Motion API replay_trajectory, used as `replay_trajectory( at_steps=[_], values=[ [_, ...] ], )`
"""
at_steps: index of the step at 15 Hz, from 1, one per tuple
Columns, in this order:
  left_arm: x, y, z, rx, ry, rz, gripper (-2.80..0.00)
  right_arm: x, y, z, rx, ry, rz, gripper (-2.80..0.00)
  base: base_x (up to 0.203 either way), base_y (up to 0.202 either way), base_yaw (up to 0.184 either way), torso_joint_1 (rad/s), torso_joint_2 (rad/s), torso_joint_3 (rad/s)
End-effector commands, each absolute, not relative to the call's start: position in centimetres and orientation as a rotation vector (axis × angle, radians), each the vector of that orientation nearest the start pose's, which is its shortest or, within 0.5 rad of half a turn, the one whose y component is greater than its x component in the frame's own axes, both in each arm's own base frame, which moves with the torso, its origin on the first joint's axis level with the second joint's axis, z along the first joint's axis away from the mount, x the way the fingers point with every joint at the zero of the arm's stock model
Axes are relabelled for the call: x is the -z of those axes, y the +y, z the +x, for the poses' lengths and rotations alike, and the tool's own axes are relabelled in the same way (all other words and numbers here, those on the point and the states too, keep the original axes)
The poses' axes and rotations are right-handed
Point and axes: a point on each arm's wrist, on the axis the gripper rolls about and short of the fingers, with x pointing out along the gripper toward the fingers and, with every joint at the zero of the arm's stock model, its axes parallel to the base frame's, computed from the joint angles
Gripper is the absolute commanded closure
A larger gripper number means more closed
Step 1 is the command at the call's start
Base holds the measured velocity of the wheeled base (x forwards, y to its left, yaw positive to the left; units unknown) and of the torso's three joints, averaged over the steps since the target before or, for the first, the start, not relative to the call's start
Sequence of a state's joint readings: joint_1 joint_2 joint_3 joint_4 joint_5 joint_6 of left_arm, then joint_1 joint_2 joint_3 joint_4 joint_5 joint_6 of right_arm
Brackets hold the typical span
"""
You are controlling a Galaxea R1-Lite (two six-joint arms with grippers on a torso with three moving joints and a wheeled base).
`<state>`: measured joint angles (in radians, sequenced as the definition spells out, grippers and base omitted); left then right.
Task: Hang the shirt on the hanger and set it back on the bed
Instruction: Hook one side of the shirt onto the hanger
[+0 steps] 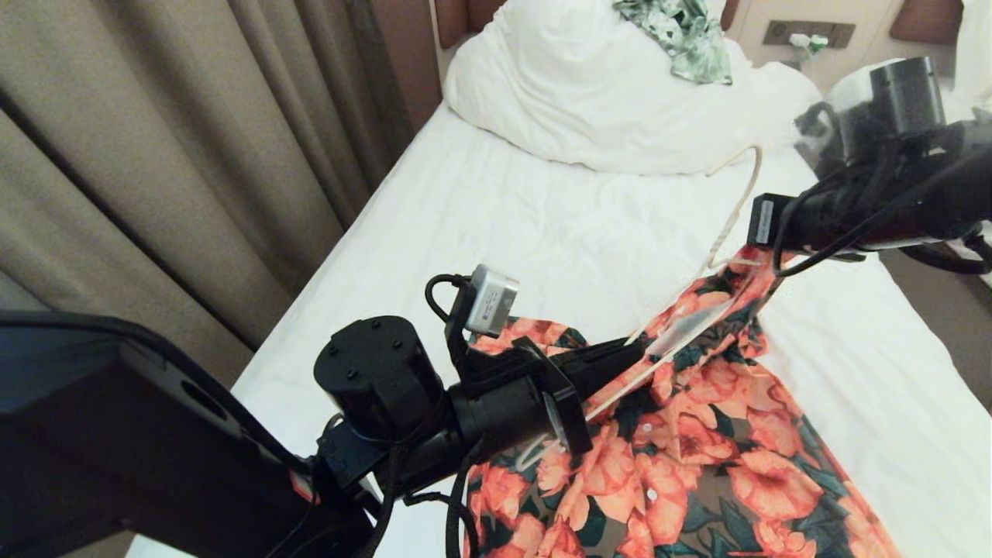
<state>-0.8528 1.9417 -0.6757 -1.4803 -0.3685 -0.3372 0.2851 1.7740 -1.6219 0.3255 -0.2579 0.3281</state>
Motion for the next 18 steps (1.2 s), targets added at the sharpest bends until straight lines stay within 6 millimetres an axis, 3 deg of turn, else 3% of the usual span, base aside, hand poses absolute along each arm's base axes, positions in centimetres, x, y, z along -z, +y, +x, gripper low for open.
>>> replay_trajectory(
  at_steps=[1,4,8,10,14,18],
  values=[
    [-15.1,-25.9,21.3,1.248,-0.019,-0.353,0.00,-31.7,8.5,30.7,0.035,0.394,0.211,0.00,0.000,0.000,0.000,0.000,0.00,0.000],
    [-12.5,-26.9,21.8,1.230,0.064,-0.361,0.00,-33.9,8.7,28.4,-0.007,0.332,0.211,0.00,0.000,0.000,0.000,0.000,0.00,0.000],
    [-12.9,-27.0,22.2,1.204,0.112,-0.474,0.00,-35.7,9.4,25.6,-0.074,0.282,0.184,0.00,0.000,0.000,0.000,0.000,0.00,0.000],
    [-13.8,-26.7,22.6,1.174,0.077,-0.493,0.00,-35.9,9.5,24.1,-0.098,0.301,0.171,0.00,0.000,0.000,0.000,0.000,0.00,0.000],
    [-16.8,-25.9,21.9,1.175,0.040,-0.615,0.00,-36.1,10.7,23.1,-0.159,0.301,0.161,0.00,0.000,0.000,0.000,0.000,0.00,0.000],
    [-19.5,-24.8,20.8,1.204,0.001,-0.695,0.00,-37.9,12.3,22.1,-0.297,0.147,0.107,0.00,0.000,0.000,0.000,0.000,0.00,0.000]
  ],
)
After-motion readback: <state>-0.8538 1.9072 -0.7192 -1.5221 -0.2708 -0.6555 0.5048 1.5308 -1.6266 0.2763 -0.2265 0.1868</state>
